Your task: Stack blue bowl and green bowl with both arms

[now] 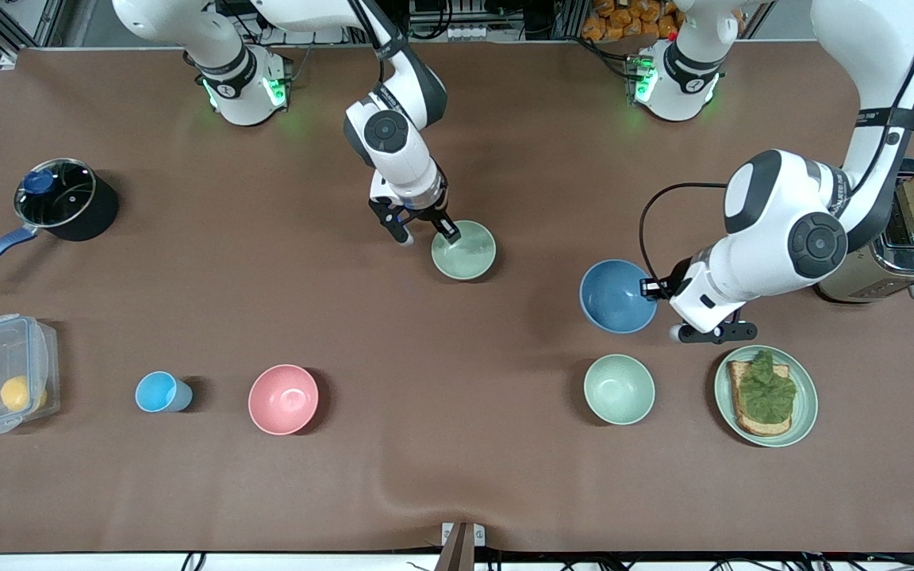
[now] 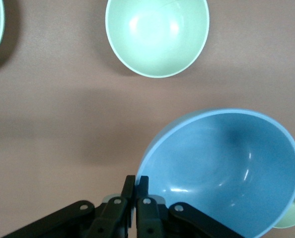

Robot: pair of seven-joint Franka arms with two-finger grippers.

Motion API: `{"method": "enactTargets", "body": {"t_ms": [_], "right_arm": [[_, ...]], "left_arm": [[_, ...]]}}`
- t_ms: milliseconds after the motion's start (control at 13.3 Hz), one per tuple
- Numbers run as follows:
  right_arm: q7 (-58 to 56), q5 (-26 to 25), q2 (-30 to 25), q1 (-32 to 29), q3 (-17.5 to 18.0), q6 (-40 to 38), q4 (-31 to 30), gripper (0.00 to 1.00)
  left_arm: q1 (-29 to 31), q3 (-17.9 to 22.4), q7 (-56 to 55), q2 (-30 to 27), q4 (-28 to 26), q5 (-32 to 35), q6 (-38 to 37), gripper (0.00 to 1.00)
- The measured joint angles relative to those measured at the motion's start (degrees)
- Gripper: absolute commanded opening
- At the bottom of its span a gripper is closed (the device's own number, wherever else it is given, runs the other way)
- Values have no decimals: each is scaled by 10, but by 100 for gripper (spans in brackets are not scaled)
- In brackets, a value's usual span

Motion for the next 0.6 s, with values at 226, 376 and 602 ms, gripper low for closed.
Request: {"method": "enactTargets", "body": {"t_ms": [226,376,602], "right_arm": [[2,1,-11,-16,-10,-47,12,100],[9,5,-17,-39,-12,-78,12,100],[11,36,-22,-92,-13,-125,20,100]], "left_arm": [[1,-22,-36,-3,1,-1,-4,0],[1,-50,-78,-4,1,-1,-5,0],[-4,-97,-153,-5,0,-1,-7,0]]}}
